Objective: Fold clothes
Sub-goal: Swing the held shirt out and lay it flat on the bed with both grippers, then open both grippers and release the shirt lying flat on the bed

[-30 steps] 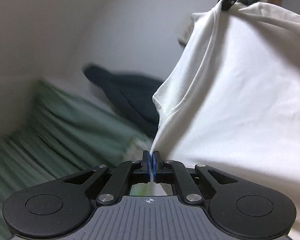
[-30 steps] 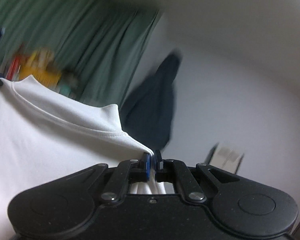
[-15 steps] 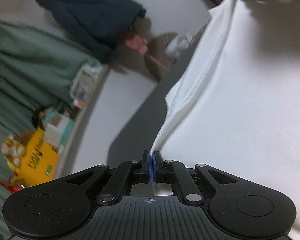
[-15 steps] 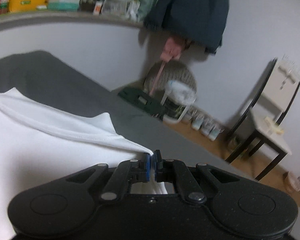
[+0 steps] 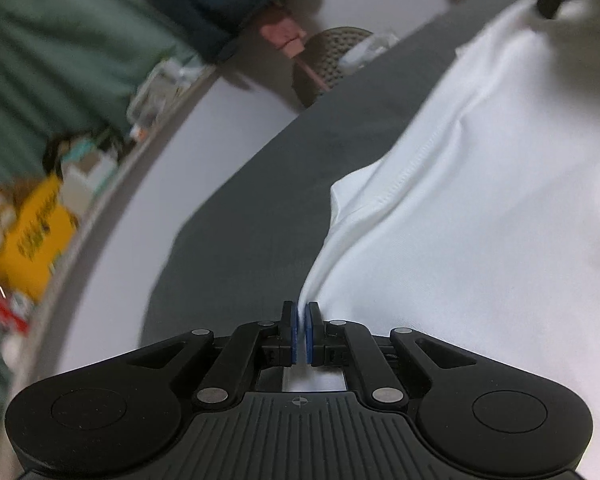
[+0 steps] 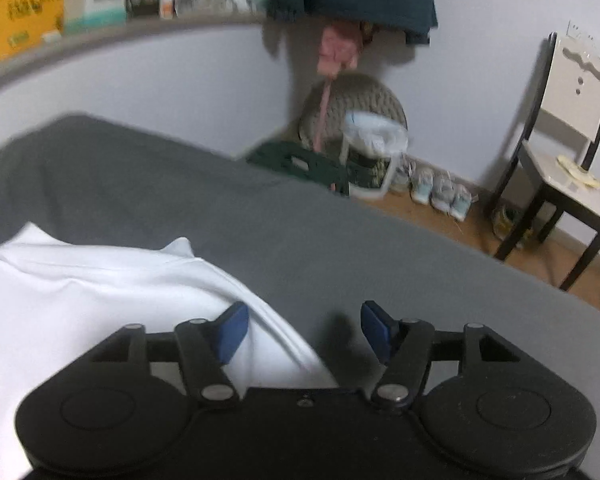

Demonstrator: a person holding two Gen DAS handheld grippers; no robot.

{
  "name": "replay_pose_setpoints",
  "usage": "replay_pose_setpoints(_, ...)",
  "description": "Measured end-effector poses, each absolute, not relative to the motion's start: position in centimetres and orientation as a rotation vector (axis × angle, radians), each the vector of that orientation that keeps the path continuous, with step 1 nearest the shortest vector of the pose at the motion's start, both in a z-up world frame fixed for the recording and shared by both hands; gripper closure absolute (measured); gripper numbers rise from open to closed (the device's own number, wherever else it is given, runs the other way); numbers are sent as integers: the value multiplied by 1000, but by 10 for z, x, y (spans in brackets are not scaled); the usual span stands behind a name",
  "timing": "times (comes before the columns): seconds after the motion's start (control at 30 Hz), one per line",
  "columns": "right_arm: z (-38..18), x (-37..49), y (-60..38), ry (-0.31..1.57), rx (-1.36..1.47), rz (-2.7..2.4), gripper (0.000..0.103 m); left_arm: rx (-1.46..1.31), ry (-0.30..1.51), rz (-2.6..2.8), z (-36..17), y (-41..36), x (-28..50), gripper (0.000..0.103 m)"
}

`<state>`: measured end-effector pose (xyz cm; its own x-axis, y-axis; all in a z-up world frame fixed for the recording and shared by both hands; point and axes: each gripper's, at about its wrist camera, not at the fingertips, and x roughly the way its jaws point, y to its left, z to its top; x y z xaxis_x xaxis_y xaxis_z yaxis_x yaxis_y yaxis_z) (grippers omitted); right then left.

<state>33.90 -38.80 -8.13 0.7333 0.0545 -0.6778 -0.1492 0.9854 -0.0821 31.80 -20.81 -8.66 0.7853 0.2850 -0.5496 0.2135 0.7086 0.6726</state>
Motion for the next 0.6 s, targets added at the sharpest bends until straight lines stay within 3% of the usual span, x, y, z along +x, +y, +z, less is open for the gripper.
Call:
replay_pose_setpoints(0.03, -75, 328, -400, 725, -119, 126, 42, 774, 690, 39, -88, -203, 317, 85)
replay_pose_setpoints(0.07, -68, 316, -413, 713, -102, 138, 41, 762, 686, 46, -84, -199, 312, 64)
replay_pose_setpoints(0.1, -61, 301, -433, 708, -69, 142, 40, 746, 667, 65, -82, -193, 304, 35)
replay_pose_setpoints(0.13, -56, 286, -452, 706, -24, 144, 41, 730, 648, 84, -80, -187, 297, 21)
replay_pose_setpoints(0.17, -52, 271, -472, 705, 22, 145, 41, 702, 630, 95, -75, -179, 288, 0)
replay_pose_setpoints(0.23, -51, 237, -512, 728, 138, 150, 41, 623, 615, 92, -59, -161, 266, 0)
replay_pose_setpoints(0.37, -60, 158, -568, 810, 301, 208, 56, 505, 566, 88, -36, -134, 215, 0)
replay_pose_setpoints(0.6, -78, 53, -569, 946, 326, 323, 57, 212, 426, -262, -12, -144, 91, 0)
